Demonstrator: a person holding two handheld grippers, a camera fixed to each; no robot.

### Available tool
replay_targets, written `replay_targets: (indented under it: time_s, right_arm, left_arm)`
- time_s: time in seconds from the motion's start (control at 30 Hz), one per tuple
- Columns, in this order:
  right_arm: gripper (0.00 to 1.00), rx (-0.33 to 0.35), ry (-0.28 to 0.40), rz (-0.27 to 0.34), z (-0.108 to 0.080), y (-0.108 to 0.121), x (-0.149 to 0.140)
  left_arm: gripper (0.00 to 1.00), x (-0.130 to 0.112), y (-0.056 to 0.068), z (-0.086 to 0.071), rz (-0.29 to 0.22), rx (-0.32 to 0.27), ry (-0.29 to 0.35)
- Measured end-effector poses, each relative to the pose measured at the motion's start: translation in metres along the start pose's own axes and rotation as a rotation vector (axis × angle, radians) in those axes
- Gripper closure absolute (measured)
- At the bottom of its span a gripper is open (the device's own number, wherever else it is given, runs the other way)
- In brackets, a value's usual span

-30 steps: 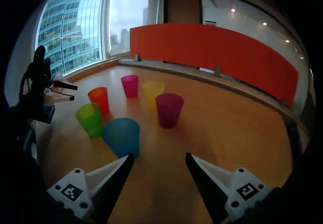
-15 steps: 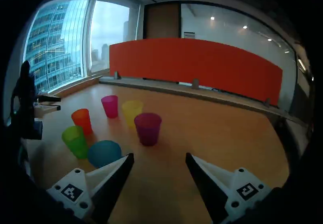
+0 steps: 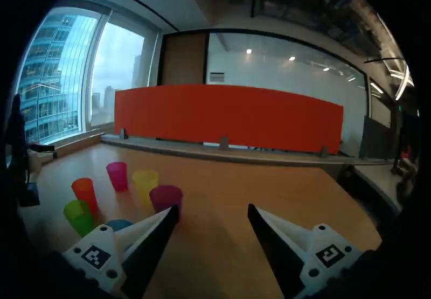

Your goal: Pour water

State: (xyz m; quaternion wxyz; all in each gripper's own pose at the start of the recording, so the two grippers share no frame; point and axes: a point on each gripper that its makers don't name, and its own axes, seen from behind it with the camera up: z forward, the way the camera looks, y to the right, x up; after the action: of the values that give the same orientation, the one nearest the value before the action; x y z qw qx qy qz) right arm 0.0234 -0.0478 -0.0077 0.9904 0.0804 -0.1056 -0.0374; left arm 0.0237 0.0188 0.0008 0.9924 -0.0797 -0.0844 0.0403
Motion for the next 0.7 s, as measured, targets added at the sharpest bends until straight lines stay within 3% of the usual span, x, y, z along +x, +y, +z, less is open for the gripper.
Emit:
replay_targets:
  time_s: [0.47,0.7]
  right_arm:
    - [0.01,-0.157,0.206,0.057,-0.013,0.023,0.041]
    - [0.01,-0.179,0.24,0.059,-0.017,0.029,0.047]
  left_arm:
    - [0.09,0.017,-0.006,0.0,-0.04,0.064,0.07]
    - [0.09,0.023,-0.01,-0.001,-0.012,0.097,0.103]
